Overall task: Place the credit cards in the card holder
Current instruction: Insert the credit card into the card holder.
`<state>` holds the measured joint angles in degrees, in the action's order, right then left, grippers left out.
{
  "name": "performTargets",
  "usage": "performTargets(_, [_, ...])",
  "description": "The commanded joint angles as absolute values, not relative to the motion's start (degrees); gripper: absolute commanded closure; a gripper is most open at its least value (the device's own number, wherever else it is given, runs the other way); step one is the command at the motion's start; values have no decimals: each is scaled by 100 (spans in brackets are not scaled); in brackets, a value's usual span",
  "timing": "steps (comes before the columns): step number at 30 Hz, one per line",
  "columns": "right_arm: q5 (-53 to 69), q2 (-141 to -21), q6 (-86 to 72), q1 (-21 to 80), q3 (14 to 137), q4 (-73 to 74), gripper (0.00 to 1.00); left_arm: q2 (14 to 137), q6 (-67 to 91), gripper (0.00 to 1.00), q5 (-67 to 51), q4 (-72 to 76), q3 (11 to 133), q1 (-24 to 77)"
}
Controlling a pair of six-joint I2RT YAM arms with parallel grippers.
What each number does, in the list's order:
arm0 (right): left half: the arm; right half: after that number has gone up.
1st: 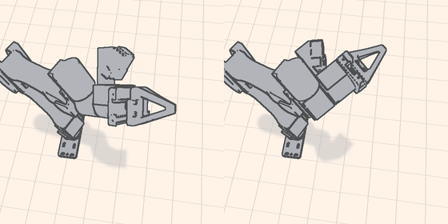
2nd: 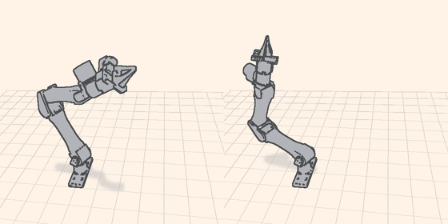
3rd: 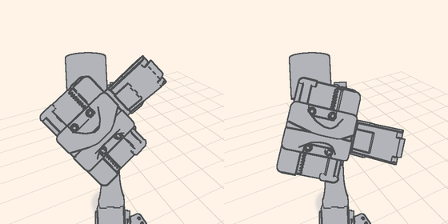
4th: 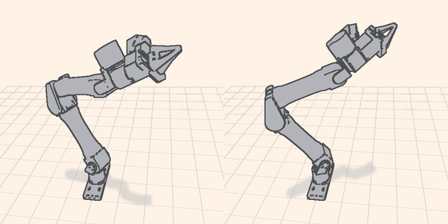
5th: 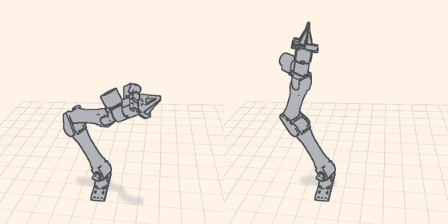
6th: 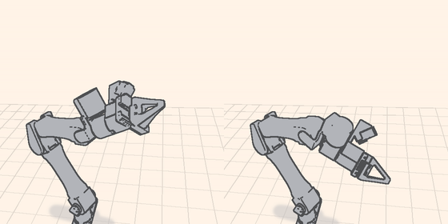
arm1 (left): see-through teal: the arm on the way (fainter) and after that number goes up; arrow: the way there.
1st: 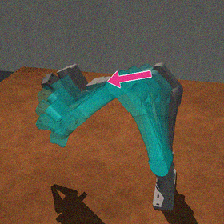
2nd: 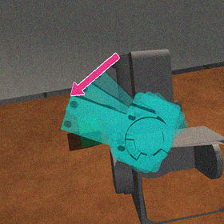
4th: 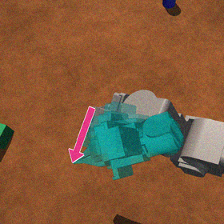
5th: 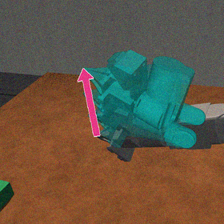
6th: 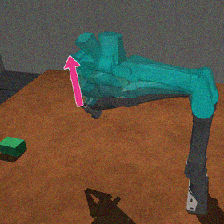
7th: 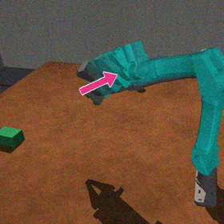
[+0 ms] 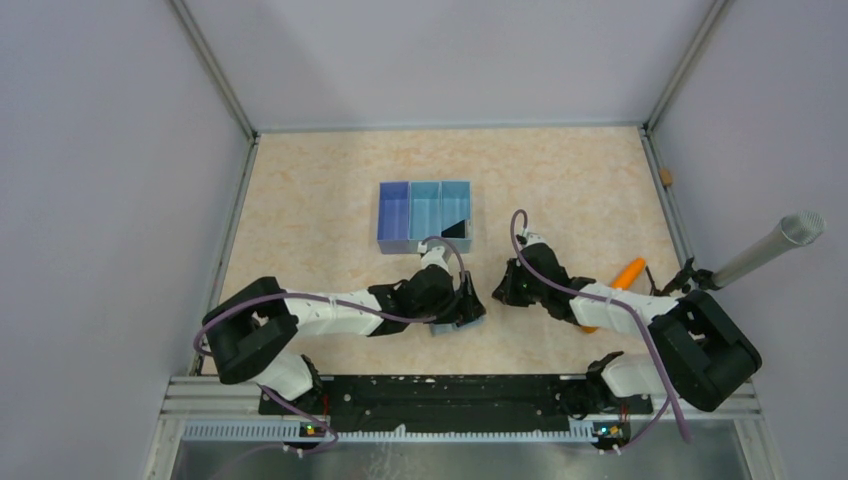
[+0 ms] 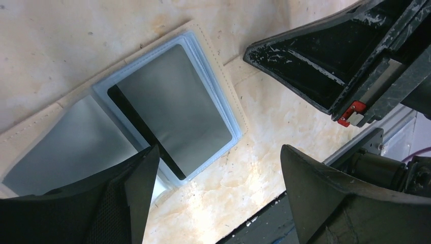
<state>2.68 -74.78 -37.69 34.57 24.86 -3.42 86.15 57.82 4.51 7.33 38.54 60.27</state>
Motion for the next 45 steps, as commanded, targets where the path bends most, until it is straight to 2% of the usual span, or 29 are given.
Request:
performTargets(1, [196, -7761, -3708, 3437, 2249, 544, 100, 8482, 5679, 8, 856, 862, 4008, 5916])
performTargets(13, [158, -7754, -3732, 3442, 2267, 598, 100, 8517, 5722, 7, 754, 554, 4052, 5539])
performTargets(25, [116, -7710, -3757, 3437, 2415, 823, 100, 8792, 5441, 8, 289, 1273, 4226, 5536])
performTargets(30, [122, -7387, -3750, 3437, 2607, 1198, 66, 8188, 5167, 7, 770, 538, 4199, 5532])
performTargets(34, [224, -6826, -3682, 3459, 2775, 1543, 55, 7557, 4958, 6, 1140, -407, 4164, 5529])
performTargets(37, [296, -6297, -3670, 3577, 2877, 1719, 54, 7263, 4960, 6, 1454, -1180, 4139, 5528])
performTargets(40, [526, -6028, -3706, 3706, 2876, 1655, 62, 7123, 5036, 6, 1617, -1778, 4050, 5487])
performTargets(45, [931, -6289, -3694, 4030, 2907, 1229, 69, 7036, 5225, 8, 1322, -1823, 3627, 5301])
